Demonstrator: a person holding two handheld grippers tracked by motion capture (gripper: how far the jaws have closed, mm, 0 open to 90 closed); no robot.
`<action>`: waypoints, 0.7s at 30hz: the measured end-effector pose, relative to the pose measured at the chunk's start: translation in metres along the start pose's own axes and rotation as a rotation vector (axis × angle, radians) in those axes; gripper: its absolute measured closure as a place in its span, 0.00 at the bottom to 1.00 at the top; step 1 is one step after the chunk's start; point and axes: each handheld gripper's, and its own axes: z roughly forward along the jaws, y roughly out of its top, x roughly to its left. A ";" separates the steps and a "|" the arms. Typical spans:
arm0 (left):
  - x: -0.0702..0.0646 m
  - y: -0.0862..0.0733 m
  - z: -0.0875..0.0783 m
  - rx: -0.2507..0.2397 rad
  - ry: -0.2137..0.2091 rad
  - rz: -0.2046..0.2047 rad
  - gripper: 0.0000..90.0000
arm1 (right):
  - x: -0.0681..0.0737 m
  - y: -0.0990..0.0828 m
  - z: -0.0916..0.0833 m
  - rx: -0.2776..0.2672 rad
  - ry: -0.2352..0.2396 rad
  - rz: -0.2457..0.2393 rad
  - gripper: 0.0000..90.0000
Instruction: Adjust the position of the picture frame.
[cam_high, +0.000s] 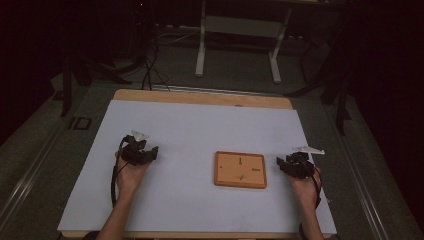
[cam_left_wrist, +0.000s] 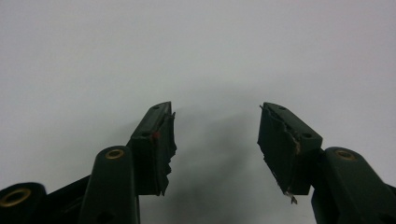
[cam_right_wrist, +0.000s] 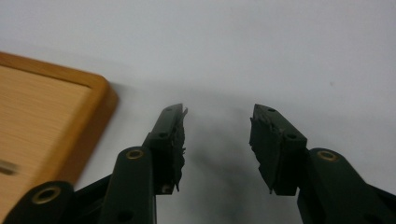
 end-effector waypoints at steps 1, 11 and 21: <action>-0.001 0.000 -0.005 -0.012 -0.027 0.017 0.52 | 0.002 0.001 -0.001 0.000 0.014 -0.001 0.60; -0.005 -0.003 -0.022 -0.026 -0.132 0.066 0.56 | 0.019 0.004 -0.014 0.006 0.095 -0.079 0.71; -0.014 -0.002 -0.019 -0.010 -0.168 0.098 0.58 | 0.033 0.005 -0.022 -0.022 0.195 -0.095 0.75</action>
